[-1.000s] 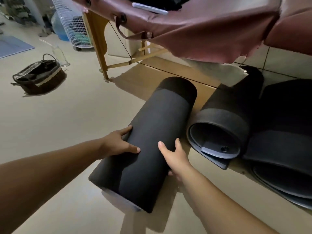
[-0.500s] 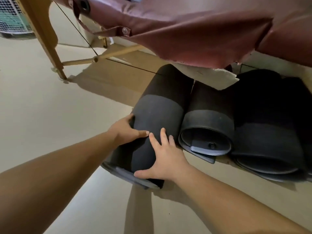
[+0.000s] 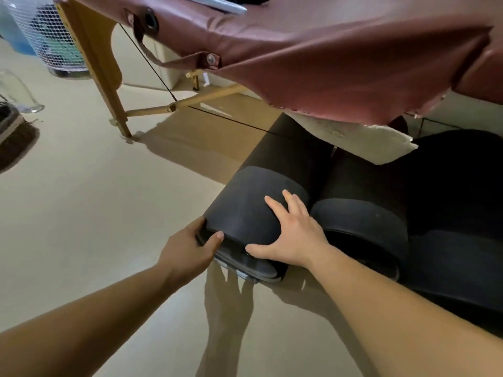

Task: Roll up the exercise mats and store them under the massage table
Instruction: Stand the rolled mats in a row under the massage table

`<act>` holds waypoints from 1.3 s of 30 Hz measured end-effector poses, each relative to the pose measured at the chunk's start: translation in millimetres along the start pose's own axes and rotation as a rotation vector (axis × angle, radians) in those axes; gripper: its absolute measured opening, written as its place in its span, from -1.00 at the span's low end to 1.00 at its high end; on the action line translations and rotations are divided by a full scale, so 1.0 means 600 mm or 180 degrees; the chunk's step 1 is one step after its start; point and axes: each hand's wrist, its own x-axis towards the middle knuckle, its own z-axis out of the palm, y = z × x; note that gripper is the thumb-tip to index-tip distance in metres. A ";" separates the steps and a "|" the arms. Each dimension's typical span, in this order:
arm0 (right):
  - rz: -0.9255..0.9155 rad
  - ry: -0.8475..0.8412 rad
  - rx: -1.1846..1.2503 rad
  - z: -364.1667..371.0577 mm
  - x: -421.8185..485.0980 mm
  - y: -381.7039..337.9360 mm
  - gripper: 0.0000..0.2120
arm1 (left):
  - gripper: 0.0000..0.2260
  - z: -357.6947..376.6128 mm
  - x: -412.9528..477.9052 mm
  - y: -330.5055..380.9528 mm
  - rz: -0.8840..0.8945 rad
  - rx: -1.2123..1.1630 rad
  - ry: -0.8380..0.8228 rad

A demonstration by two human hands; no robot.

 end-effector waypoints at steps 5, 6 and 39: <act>-0.0465 0.0532 0.0075 0.005 0.009 0.021 -0.16 | -0.52 0.036 0.024 0.050 -0.0244 -0.0056 0.0056; -0.0457 0.0569 0.0071 0.000 0.012 0.025 -0.21 | -0.54 0.041 0.034 0.062 -0.0289 0.0001 0.0039; 0.0957 0.1077 -0.0905 0.000 -0.092 0.149 -0.47 | -0.60 0.250 0.069 0.189 -0.0182 -0.1092 -0.1284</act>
